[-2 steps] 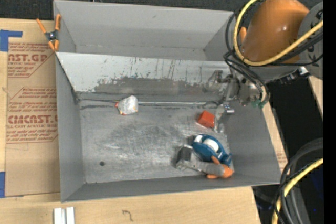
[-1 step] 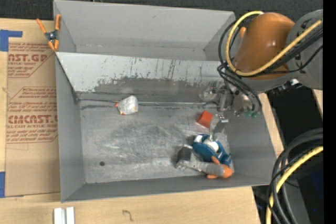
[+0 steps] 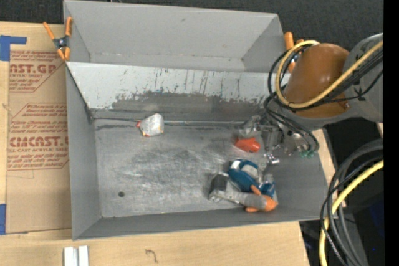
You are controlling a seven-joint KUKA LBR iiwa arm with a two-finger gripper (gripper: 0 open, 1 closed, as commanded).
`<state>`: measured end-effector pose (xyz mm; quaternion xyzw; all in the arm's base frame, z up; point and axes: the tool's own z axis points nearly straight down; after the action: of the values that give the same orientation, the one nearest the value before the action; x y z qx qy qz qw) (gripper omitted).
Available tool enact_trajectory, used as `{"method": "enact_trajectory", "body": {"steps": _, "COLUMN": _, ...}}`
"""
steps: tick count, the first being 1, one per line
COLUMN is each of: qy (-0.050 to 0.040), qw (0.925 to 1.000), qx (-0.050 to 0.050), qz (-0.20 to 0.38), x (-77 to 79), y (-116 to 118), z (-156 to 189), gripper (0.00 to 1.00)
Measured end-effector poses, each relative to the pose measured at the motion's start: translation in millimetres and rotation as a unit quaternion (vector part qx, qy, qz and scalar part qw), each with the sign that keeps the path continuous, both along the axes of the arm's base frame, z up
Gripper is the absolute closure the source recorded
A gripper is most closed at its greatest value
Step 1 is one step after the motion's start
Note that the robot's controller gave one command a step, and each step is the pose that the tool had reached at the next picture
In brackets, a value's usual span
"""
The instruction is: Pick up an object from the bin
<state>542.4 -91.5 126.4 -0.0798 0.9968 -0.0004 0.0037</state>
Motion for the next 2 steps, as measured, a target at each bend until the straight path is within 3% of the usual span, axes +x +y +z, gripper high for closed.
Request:
{"method": "enact_trajectory", "body": {"steps": 1, "qy": 0.0016, "qw": 0.9987, "qx": -0.004, "qz": -0.05, "x": -4.2, "y": -12.1, "z": -27.9, "gripper": 0.0}}
{"method": "enact_trajectory", "body": {"steps": 2, "qy": 0.0182, "qw": 0.9986, "qx": -0.005, "qz": -0.049, "x": -12.3, "y": -14.2, "z": -26.1, "gripper": 1.0}}
